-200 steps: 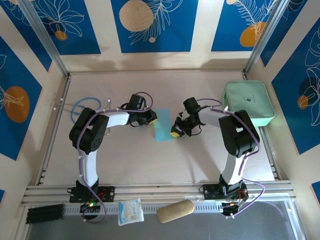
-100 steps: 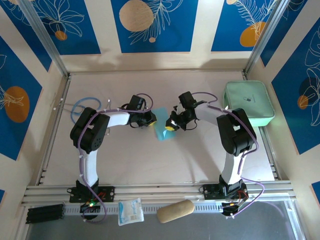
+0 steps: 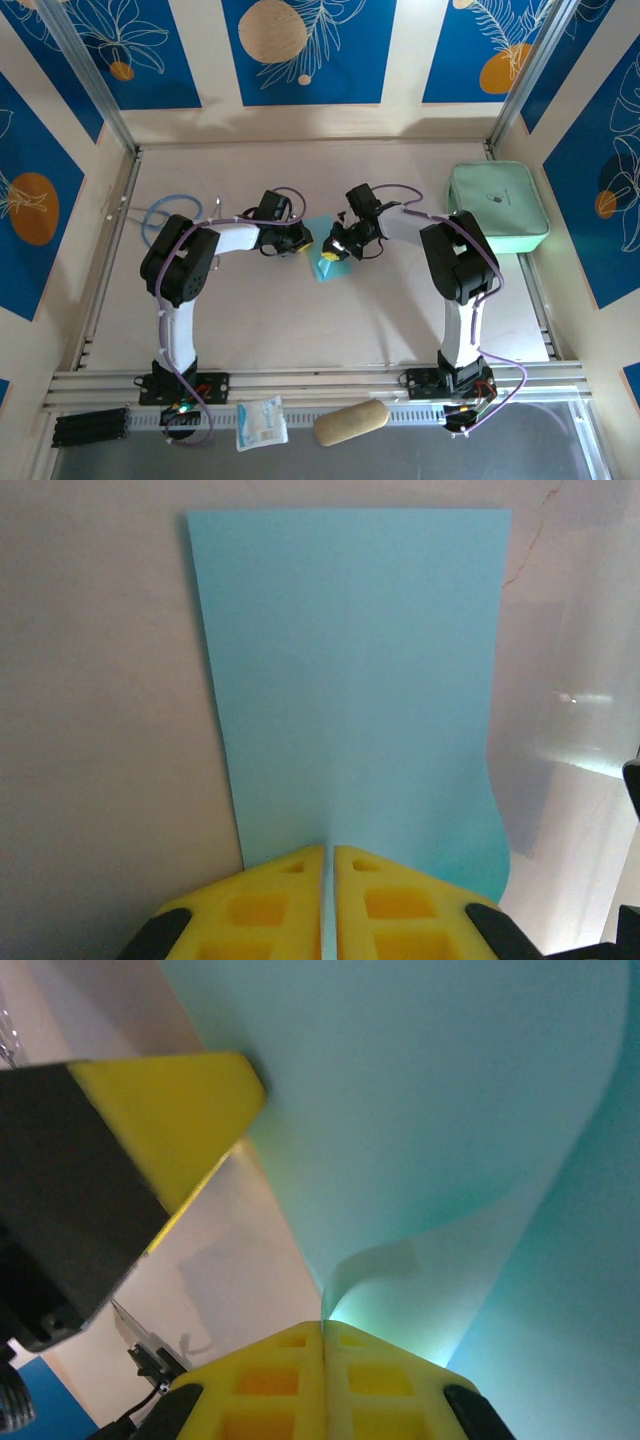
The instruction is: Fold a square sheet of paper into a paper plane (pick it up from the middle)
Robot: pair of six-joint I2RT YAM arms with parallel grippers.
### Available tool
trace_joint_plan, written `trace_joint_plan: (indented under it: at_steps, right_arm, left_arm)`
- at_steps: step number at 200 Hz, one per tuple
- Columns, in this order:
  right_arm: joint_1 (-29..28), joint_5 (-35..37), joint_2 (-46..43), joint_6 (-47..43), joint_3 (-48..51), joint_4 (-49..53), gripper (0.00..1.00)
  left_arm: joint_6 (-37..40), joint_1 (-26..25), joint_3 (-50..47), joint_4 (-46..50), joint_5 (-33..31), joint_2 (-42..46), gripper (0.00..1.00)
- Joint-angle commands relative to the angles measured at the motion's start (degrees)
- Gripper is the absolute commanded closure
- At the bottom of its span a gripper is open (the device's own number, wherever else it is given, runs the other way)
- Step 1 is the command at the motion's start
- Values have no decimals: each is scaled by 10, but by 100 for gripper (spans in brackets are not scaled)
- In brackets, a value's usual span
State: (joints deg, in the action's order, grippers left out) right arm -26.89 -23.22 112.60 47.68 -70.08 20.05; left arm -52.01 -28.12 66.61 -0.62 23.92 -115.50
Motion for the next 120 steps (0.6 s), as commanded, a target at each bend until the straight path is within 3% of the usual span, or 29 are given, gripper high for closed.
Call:
trace_joint_plan:
  at_steps: [1, 120]
  right_arm:
    - [-6, 1, 13, 16, -13, -10, 100]
    - [-13, 8, 39, 30, -23, -33, 100]
  left_arm:
    - [9, 3, 4, 29, -4, -16, 88]
    - [9, 3, 0, 29, -3, -15, 89]
